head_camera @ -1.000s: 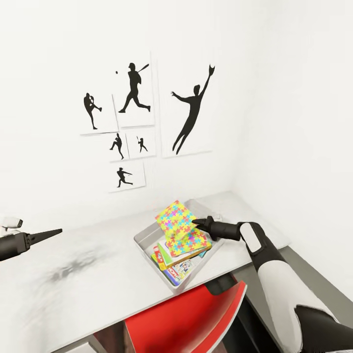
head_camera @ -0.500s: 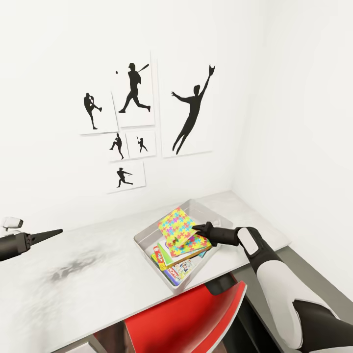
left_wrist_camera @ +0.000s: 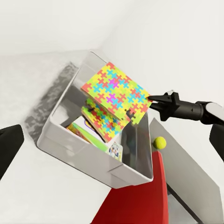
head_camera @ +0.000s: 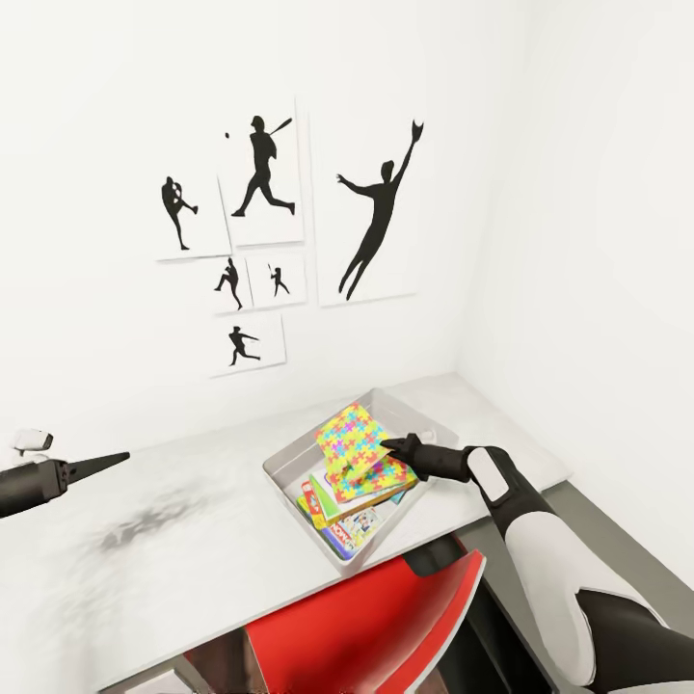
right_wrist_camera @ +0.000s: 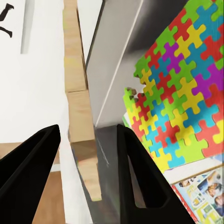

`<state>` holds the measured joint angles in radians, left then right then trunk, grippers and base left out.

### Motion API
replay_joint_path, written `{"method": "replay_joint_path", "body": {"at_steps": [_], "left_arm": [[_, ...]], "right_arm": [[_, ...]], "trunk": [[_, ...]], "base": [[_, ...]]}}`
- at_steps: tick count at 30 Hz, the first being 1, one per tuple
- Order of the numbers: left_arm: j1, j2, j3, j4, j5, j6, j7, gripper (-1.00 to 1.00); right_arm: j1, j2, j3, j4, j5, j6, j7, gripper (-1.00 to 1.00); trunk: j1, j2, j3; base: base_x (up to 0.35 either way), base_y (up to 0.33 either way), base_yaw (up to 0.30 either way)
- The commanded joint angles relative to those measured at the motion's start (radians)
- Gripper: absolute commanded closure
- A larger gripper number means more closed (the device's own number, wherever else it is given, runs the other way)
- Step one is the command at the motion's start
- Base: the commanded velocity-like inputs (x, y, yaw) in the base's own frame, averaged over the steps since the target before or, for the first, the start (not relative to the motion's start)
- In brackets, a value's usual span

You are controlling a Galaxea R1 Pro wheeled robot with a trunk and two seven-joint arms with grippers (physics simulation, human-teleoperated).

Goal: Put all the toys in the child's room - the three board games (two on the bed and one on the table), the two jigsaw puzzles on the table, and the tennis ball on the table - inside the toy box on the table in the child's room.

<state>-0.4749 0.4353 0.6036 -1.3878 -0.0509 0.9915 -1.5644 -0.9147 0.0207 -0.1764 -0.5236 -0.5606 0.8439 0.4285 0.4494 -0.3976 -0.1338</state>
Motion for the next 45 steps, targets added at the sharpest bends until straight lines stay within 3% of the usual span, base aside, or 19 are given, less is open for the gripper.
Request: {"method": "replay_joint_path", "body": {"at_steps": [1, 17, 23, 26, 44, 45], "left_arm": [[-0.001, -0.002, 0.0, 0.0, -0.005, 0.002, -0.006, -1.0], [-0.001, -0.009, -0.001, 0.0, -0.004, -0.014, -0.006, -1.0], [-0.002, -0.009, -0.001, 0.0, -0.004, -0.014, -0.006, -1.0], [-0.001, -0.009, -0.001, 0.0, -0.004, -0.014, -0.006, -1.0], [-0.001, -0.009, -0.001, 0.0, -0.004, -0.016, -0.006, -1.0], [-0.001, -0.009, -0.001, 0.0, -0.004, -0.016, -0.006, -1.0]], "right_arm": [[-0.001, 0.002, -0.008, 0.0, 0.005, 0.0, 0.003, 1.0], [-0.003, 0.007, -0.008, -0.005, 0.007, -0.016, 0.001, 1.0], [-0.025, 0.013, -0.008, -0.007, 0.002, -0.002, -0.099, 1.0], [-0.03, 0.015, -0.009, -0.007, 0.001, 0.0, -0.118, 1.0], [-0.064, 0.011, -0.008, -0.007, 0.001, 0.034, -0.122, 1.0], [-0.064, 0.011, -0.008, -0.007, 0.001, 0.034, -0.121, -1.0]], "trunk": [[0.001, -0.002, -0.004], [0.001, -0.002, -0.03], [0.001, -0.002, -0.04], [0.001, -0.002, -0.045], [0.001, -0.002, -0.071], [0.001, -0.002, -0.072]], "base": [[0.0, 0.0, 0.0], [0.0, 0.0, 0.0], [0.0, 0.0, 0.0], [0.0, 0.0, 0.0], [0.0, 0.0, 0.0], [0.0, 0.0, 0.0]]}}
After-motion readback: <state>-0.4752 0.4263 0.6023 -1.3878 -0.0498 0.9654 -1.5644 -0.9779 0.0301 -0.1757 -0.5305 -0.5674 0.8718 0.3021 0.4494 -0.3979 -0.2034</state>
